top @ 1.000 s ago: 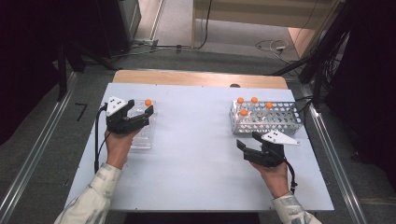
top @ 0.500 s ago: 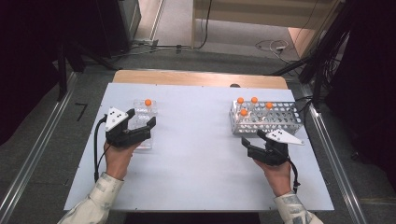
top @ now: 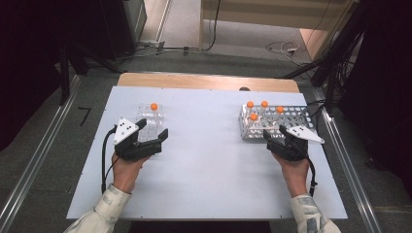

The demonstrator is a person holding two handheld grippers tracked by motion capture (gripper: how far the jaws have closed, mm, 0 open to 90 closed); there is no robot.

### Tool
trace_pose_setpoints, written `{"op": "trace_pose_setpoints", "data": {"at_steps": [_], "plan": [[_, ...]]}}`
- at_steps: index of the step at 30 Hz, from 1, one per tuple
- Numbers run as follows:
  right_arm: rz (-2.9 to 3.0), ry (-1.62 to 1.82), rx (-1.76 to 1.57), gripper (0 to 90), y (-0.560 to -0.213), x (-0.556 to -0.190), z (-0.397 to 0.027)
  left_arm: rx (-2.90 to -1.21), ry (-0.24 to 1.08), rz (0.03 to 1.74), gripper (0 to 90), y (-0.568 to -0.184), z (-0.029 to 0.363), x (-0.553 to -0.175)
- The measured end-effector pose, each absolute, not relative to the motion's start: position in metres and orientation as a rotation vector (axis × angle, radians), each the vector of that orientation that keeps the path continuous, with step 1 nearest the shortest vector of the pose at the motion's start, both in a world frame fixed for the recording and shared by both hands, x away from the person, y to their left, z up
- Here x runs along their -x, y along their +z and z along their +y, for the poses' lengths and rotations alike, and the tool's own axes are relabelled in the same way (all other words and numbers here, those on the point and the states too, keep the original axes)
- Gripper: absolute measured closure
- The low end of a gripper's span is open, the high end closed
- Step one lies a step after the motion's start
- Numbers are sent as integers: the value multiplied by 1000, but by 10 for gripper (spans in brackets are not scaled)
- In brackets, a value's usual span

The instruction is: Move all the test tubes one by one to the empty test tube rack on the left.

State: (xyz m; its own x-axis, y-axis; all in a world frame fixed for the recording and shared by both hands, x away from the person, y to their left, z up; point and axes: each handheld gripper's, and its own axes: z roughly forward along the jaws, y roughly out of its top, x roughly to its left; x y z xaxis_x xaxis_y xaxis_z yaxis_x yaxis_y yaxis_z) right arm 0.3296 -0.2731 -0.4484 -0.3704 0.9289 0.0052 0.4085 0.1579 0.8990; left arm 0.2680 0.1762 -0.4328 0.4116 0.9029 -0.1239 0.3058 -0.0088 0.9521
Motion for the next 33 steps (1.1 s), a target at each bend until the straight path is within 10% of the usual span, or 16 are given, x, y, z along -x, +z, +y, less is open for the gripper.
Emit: {"op": "trace_pose_setpoints", "data": {"at_steps": [33], "plan": [[1757, 1125, -1352, 653, -457, -394, -287, -1558, 655, 1118, 198, -438, 173, -271]]}}
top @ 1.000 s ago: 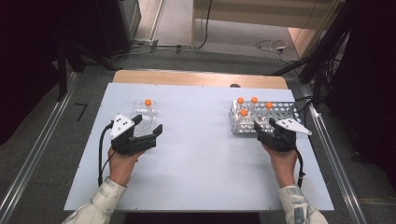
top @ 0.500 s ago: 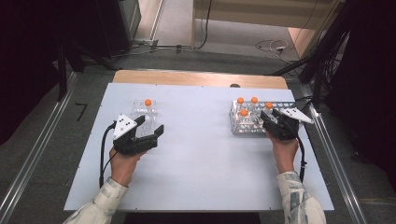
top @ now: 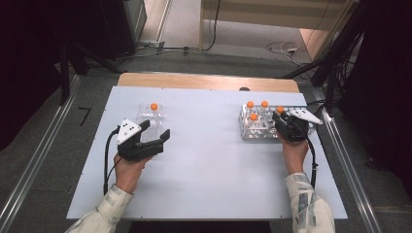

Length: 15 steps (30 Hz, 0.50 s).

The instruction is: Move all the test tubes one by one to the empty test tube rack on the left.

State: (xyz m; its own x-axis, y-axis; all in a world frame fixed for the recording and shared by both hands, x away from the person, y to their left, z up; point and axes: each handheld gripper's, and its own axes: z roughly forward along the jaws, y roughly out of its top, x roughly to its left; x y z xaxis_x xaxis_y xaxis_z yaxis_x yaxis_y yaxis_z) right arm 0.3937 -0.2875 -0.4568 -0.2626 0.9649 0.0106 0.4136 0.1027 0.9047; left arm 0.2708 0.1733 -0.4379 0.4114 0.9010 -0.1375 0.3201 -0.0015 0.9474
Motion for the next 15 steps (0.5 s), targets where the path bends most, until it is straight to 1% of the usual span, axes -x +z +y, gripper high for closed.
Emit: {"op": "trace_pose_setpoints", "data": {"at_steps": [5, 15], "plan": [[1761, 1113, -1347, 713, -457, -393, -287, -1558, 658, 1114, 198, -438, 173, -270], [1727, 1138, -1311, 719, -445, -388, -287, -1563, 654, 1121, 179, -438, 172, -271]]}}
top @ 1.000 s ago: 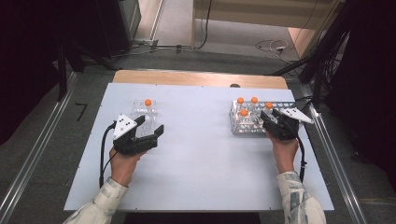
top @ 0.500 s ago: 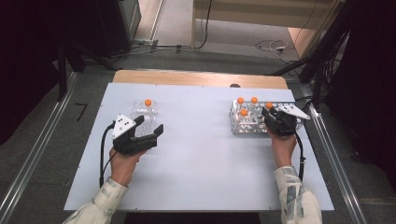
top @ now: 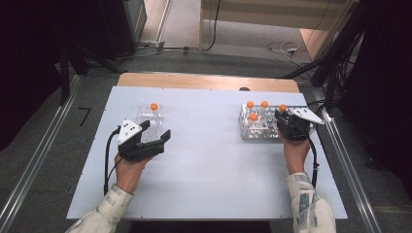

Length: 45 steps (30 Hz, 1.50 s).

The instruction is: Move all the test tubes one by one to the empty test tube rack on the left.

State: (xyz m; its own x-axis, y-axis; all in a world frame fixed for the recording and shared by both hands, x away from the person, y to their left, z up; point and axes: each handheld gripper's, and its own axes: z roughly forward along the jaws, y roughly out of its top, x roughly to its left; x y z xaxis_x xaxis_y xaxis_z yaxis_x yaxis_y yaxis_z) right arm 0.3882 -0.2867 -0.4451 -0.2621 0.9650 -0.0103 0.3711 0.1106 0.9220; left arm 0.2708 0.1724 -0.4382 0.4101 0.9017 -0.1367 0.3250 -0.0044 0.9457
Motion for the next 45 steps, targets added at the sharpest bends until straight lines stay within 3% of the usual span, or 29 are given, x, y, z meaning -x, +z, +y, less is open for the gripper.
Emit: {"op": "trace_pose_setpoints", "data": {"at_steps": [18, 30, 45], "plan": [[1684, 1249, -1216, 720, -402, -352, -291, -1562, 654, 1139, 81, -438, 170, -271], [1783, 1271, -1195, 719, -410, -318, -289, -1558, 649, 1125, 28, -436, 167, -268], [1971, 1340, -1119, 720, -428, -294, -248, -1598, 625, 1088, 8, -435, 153, -264]]}}
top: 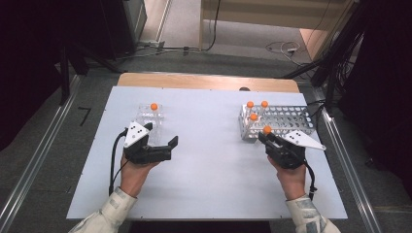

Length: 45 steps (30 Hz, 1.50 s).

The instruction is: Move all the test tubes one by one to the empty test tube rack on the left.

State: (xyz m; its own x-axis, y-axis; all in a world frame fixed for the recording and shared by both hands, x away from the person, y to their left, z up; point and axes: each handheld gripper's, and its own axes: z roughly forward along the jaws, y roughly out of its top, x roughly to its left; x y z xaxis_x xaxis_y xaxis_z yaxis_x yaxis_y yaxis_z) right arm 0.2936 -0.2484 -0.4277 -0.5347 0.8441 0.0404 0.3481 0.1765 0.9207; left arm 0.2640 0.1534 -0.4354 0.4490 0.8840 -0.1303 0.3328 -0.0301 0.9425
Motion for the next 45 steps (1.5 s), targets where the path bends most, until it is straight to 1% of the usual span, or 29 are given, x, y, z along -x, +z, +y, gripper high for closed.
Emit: {"op": "trace_pose_setpoints", "data": {"at_steps": [13, 26, 34, 40, 45], "plan": [[2114, 1378, -1013, 720, -446, -288, -197, -1625, 552, 1009, 31, -435, 131, -257], [2199, 1399, -917, 720, -452, -283, -157, -1639, 494, 928, 80, -432, 105, -252], [2245, 1418, -854, 720, -452, -279, -131, -1647, 478, 882, 174, -431, 94, -250], [2267, 1431, -827, 720, -451, -276, -119, -1663, 463, 853, 297, -433, 89, -251], [2288, 1434, -805, 720, -452, -272, -111, -1662, 467, 841, 379, -435, 88, -251]]}}
